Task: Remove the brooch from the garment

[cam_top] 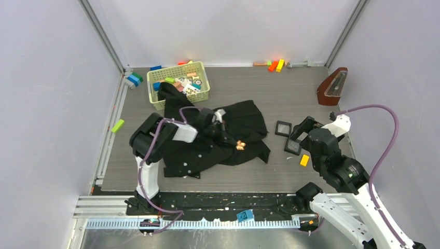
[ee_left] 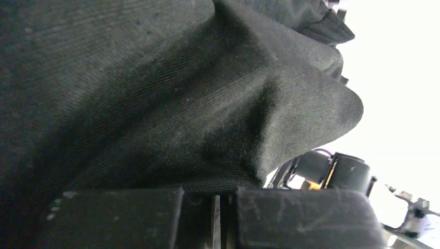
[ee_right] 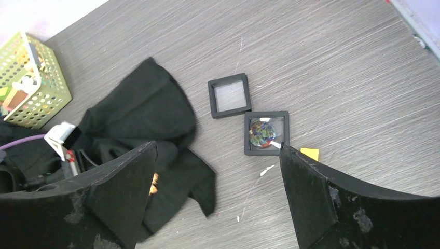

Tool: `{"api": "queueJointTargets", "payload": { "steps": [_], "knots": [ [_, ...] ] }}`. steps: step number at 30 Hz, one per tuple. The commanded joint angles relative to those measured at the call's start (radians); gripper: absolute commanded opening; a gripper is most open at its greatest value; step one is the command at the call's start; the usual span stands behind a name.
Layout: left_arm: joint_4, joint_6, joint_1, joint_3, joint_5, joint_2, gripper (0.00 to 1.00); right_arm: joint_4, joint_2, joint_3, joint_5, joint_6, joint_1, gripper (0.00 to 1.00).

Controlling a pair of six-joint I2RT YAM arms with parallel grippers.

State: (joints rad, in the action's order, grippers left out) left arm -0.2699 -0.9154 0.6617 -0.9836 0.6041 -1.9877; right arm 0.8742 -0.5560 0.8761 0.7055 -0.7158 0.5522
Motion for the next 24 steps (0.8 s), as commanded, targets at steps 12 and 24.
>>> {"api": "queueJointTargets", "payload": {
  "steps": [12, 24],
  "knots": [
    [0.191, 0.178, -0.405, 0.305, -0.003, 0.399, 0.00, -0.114, -0.102, -0.038, -0.285, 0.030, -0.003, 0.92],
    [0.481, 0.227, -0.218, 0.193, 0.058, 0.704, 0.00, -0.419, -0.116, -0.135, -0.907, 0.088, -0.003, 0.80]
  ]
}}
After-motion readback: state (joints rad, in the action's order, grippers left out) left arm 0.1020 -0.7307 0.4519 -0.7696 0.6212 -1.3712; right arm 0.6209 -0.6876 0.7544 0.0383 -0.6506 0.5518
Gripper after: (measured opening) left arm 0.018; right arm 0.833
